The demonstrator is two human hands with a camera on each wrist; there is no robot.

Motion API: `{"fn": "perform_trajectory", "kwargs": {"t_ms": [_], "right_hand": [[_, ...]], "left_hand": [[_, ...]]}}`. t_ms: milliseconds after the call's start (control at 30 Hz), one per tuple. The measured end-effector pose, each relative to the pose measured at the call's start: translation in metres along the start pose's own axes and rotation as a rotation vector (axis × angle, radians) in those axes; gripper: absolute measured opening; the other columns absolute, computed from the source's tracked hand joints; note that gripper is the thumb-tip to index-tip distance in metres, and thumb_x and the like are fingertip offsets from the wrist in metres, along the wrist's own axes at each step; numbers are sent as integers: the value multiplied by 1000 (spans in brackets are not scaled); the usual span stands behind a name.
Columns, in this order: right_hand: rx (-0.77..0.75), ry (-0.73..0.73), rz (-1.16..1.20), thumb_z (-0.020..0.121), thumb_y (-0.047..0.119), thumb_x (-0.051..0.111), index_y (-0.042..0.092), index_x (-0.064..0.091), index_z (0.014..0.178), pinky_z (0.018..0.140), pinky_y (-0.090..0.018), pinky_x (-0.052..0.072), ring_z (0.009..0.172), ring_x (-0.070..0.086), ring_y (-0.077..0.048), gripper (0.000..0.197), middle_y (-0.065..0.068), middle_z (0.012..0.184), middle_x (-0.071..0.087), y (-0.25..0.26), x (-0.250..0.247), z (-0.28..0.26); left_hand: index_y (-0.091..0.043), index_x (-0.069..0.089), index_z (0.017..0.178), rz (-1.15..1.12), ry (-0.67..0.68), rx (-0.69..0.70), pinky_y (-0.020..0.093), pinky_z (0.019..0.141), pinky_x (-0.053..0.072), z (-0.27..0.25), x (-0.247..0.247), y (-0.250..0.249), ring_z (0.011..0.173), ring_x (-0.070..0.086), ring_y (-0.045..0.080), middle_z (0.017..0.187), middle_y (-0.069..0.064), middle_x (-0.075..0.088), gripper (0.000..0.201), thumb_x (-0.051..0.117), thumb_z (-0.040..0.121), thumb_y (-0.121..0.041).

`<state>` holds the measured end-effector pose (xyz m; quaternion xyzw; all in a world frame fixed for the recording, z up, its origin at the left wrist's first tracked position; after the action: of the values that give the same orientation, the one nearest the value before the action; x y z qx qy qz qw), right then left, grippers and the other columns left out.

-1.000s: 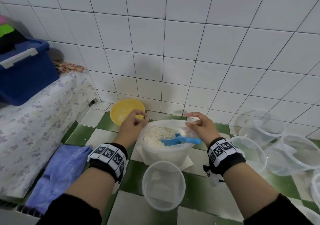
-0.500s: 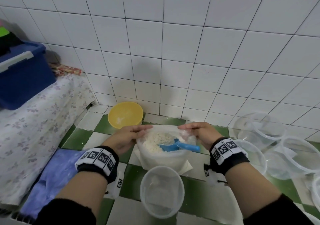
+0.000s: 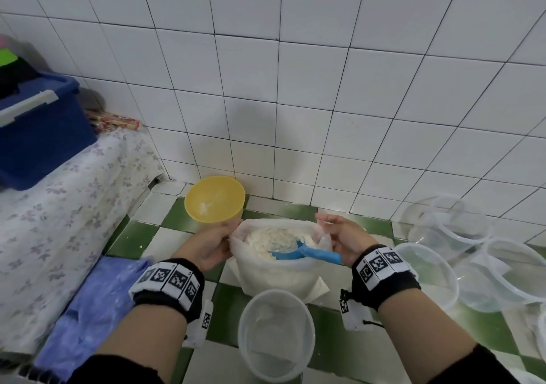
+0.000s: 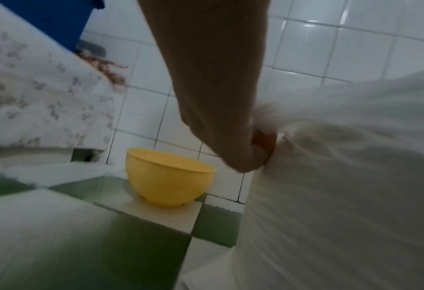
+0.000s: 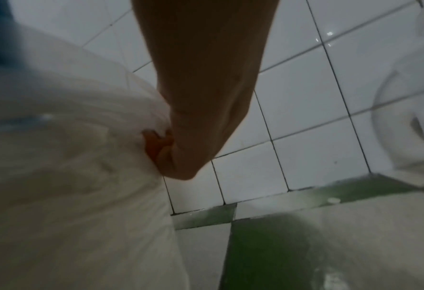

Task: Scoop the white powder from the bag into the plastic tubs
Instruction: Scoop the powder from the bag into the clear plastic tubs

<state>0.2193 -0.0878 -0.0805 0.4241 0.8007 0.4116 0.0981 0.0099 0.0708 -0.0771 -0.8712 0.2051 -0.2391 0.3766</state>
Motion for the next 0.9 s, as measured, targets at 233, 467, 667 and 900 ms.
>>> {"fn": "perform_trajectory", "kwargs": {"t_ms": [233,467,667,900], "right_hand": [[62,-26,-145,89,28,61,10,57,106,59,-34,52,60,54,-22,25,-10,67,57,-17,-14,-30],[86,-4,325,89,-15,37,8,46,114,56,-42,59,82,63,-34,35,-20,104,59,-31,-14,-33],[127,87,587,87,-19,24,14,45,108,75,-58,52,90,58,-42,45,-29,108,53,-37,-11,-32],[116,96,597,88,-19,25,17,40,130,68,-48,56,93,57,-40,58,-28,109,51,-48,-11,-23]], "left_hand": [[-3,65,111,20,-69,-179,35,71,58,-32,-13,22,89,67,28,97,16,73,45,71,83,-38],[1,56,124,-403,-61,-176,46,82,55,-35,-7,42,108,62,36,118,24,64,40,64,87,-12],[-4,54,120,-553,-70,-105,45,61,62,-33,-6,62,102,63,34,114,23,65,23,43,100,-6],[-20,22,151,-495,-113,-32,43,60,60,-26,-5,63,103,61,33,122,21,56,64,45,97,6]]}}
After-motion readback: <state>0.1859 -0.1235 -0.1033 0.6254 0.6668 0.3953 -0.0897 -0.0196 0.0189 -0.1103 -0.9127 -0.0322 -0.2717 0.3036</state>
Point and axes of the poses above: each hand's wrist, its own z-axis towards the middle knuckle, its own x-axis out of the palm, y = z × x, the point moved 5 cm from there along z, towards the middle knuckle
